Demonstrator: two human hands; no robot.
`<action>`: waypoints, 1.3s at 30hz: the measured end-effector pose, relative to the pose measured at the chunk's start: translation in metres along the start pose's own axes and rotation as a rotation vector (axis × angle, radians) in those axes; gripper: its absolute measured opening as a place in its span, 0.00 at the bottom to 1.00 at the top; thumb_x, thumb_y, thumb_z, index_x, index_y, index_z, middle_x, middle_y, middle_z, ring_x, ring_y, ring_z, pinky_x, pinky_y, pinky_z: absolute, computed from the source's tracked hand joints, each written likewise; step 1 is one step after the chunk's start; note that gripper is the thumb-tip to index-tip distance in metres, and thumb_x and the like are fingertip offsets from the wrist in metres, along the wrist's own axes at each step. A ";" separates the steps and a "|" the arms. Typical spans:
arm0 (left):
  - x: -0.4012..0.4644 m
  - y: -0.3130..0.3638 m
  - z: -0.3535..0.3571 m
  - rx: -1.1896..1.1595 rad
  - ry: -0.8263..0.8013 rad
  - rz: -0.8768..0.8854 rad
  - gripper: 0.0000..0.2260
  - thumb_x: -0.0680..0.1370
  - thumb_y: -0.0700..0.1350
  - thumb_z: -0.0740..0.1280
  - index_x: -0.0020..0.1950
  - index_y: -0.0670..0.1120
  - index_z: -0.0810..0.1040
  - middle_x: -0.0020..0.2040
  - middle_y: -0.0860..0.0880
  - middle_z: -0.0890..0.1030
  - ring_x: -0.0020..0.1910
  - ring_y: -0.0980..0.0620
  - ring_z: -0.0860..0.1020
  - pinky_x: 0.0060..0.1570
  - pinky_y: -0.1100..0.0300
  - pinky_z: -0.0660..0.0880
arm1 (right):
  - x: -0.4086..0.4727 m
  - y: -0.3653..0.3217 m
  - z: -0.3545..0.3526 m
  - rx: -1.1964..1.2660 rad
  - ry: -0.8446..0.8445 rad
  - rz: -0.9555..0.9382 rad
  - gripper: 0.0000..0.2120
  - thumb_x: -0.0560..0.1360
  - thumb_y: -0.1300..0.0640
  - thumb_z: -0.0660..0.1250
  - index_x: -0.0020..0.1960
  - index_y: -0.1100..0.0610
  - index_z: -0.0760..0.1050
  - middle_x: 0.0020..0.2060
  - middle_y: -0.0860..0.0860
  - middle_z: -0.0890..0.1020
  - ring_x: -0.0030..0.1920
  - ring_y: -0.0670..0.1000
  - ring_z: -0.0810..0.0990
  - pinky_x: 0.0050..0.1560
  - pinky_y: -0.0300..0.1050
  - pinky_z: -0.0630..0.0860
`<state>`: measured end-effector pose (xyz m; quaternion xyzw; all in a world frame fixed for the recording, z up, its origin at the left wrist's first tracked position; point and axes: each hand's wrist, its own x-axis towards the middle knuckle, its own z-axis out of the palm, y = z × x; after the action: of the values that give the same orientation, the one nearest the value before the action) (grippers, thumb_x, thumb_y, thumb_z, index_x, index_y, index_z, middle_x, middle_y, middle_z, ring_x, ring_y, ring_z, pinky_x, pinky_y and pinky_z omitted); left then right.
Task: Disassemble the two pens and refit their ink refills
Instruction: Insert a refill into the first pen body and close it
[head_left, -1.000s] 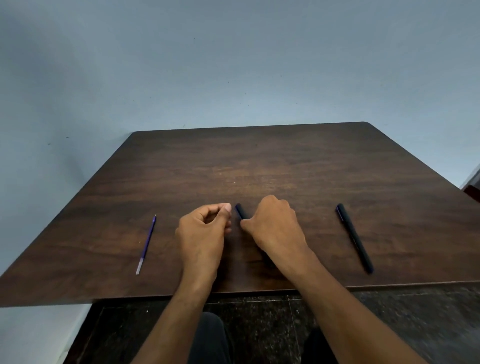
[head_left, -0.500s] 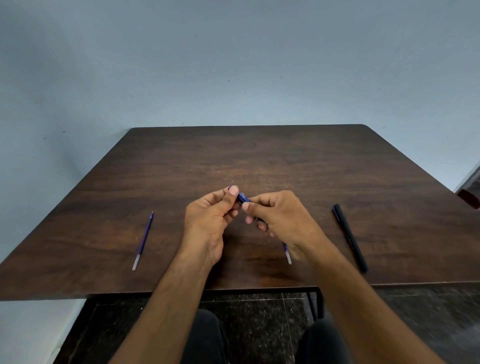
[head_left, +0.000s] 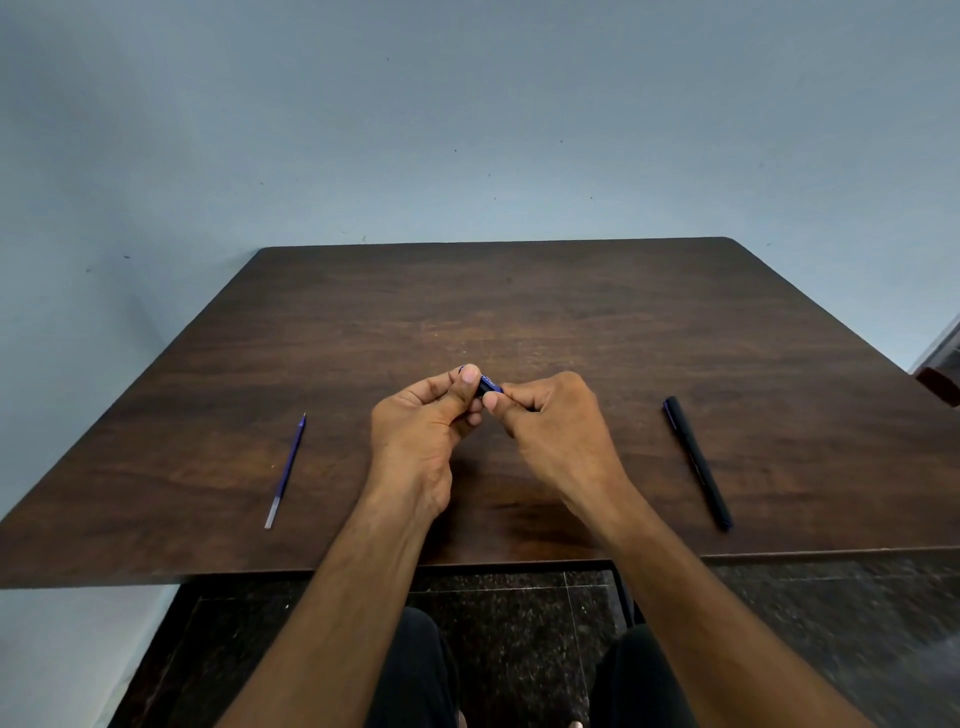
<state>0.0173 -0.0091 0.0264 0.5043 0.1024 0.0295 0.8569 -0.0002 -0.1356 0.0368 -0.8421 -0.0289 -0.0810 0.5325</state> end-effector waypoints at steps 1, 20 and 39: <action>0.000 -0.001 0.000 0.000 0.003 0.000 0.05 0.73 0.38 0.75 0.45 0.37 0.84 0.37 0.44 0.85 0.34 0.53 0.81 0.37 0.63 0.80 | 0.000 0.001 0.000 -0.001 -0.004 0.001 0.12 0.80 0.53 0.70 0.39 0.50 0.86 0.17 0.42 0.72 0.21 0.42 0.64 0.26 0.42 0.68; 0.035 0.009 -0.025 0.500 0.122 0.026 0.09 0.67 0.50 0.80 0.37 0.46 0.86 0.30 0.51 0.81 0.28 0.57 0.72 0.33 0.62 0.73 | -0.007 -0.011 -0.043 0.142 -0.102 0.349 0.14 0.78 0.62 0.63 0.43 0.71 0.82 0.30 0.61 0.78 0.25 0.49 0.67 0.22 0.38 0.65; 0.028 -0.010 -0.007 1.096 0.106 0.304 0.08 0.72 0.53 0.77 0.46 0.51 0.84 0.37 0.56 0.83 0.35 0.63 0.79 0.31 0.73 0.70 | -0.008 0.017 -0.043 0.362 -0.122 0.252 0.03 0.73 0.67 0.76 0.46 0.62 0.85 0.36 0.60 0.88 0.31 0.49 0.83 0.33 0.43 0.83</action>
<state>0.0423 -0.0035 0.0102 0.8820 0.0718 0.1205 0.4498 -0.0102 -0.1815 0.0389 -0.7329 0.0301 0.0435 0.6782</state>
